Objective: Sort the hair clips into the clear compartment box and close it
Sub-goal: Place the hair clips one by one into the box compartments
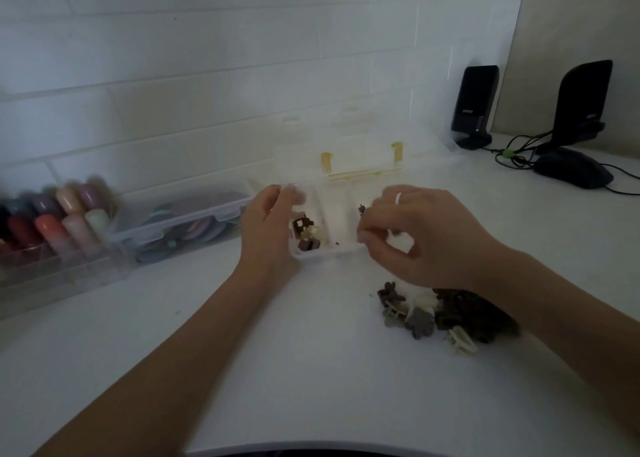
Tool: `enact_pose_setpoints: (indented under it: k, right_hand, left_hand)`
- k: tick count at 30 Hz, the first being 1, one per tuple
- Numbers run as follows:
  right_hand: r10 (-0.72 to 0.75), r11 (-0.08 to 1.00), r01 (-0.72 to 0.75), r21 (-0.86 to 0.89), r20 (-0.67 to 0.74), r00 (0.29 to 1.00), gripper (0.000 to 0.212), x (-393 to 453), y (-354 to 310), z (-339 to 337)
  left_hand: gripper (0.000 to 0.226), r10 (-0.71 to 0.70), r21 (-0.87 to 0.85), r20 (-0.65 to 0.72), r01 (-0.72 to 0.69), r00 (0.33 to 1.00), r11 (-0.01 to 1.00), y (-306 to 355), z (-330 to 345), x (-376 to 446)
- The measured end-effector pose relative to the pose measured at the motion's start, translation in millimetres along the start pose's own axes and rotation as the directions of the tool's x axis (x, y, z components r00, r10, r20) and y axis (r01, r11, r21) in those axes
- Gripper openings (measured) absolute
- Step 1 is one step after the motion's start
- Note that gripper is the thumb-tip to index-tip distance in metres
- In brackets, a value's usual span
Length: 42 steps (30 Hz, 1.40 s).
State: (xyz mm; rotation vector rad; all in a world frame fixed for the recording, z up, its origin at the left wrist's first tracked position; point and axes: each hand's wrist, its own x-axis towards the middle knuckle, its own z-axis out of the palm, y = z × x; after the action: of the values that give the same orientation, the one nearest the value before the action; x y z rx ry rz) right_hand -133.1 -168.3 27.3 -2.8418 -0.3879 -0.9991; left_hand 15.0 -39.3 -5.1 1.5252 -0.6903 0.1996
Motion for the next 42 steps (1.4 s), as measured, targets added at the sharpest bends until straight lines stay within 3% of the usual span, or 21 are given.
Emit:
enact_pose_setpoints:
  k: [4,8,12,16,19,21,24,27,30,33,37,40,42]
  right_hand:
    - [0.137,0.991,-0.133,-0.033,0.187,0.973,0.029,0.6,11.5,-8.6]
    - [0.213,0.977,-0.181,-0.115,0.401,0.891,0.018,1.6,22.9,-20.0]
    - [0.323,0.945,-0.259,-0.198,0.464,0.825,0.025,0.3,30.2,-29.8]
    - [0.422,0.89,-0.425,-0.166,0.655,0.627,0.045,-2.6,35.7,-27.0]
    - [0.381,0.892,-0.441,-0.102,0.695,0.61,0.035,-3.9,40.7,-25.9]
    - [0.317,0.911,-0.413,-0.012,0.662,0.679,0.021,-3.7,40.2,-21.4]
    - [0.212,0.865,-0.416,0.282,0.546,0.811,0.013,-2.8,29.0,-6.8]
    - [0.264,0.771,-0.435,0.466,0.387,0.883,0.012,-0.8,17.5,4.1]
    - [0.326,0.762,-0.353,0.543,0.15,0.933,0.013,-0.9,9.9,13.1]
    - [0.361,0.81,-0.272,0.519,-0.077,0.929,0.017,-0.8,3.1,19.8]
    - [0.411,0.861,-0.28,0.425,-0.256,0.875,0.019,0.5,2.5,14.5]
    - [0.481,0.859,-0.336,0.386,-0.386,0.787,0.014,-0.7,12.0,8.2]
    - [0.462,0.878,-0.339,0.338,-0.414,0.784,0.011,-3.2,20.6,7.0]
  left_hand:
    - [0.023,-0.017,-0.001,-0.061,0.017,0.998,1.0,-6.9,-3.6,6.8]
    - [0.023,-0.031,-0.008,-0.079,0.031,0.996,0.999,-11.1,-3.5,8.4]
    - [0.024,-0.048,-0.017,-0.094,0.047,0.994,0.999,-12.9,-3.9,10.0]
    - [0.025,-0.089,-0.054,-0.106,0.084,0.99,0.995,-13.9,-2.9,10.7]
    - [0.024,-0.076,-0.038,-0.11,0.072,0.991,0.997,-14.7,-2.8,11.8]
    - [0.024,-0.064,-0.023,-0.103,0.062,0.993,0.998,-14.6,-3.6,11.7]
    - [0.024,-0.032,0.01,-0.084,0.033,0.996,0.999,-14.0,-4.6,10.8]
    - [0.024,0.012,0.034,-0.067,-0.01,0.998,0.999,-13.4,-5.8,8.6]
    - [0.028,0.06,0.065,-0.05,-0.056,0.997,0.996,-12.1,-6.1,6.6]
    - [0.032,0.1,0.061,-0.042,-0.097,0.994,0.993,-8.6,-3.8,3.9]
    - [0.032,0.135,0.058,-0.009,-0.134,0.991,0.989,-2.6,0.1,-4.4]
    - [0.034,0.092,-0.023,0.039,-0.091,0.995,0.996,-0.6,-2.8,-2.8]
    - [0.026,0.027,-0.075,0.08,-0.021,0.996,0.997,0.5,-3.2,-1.0]
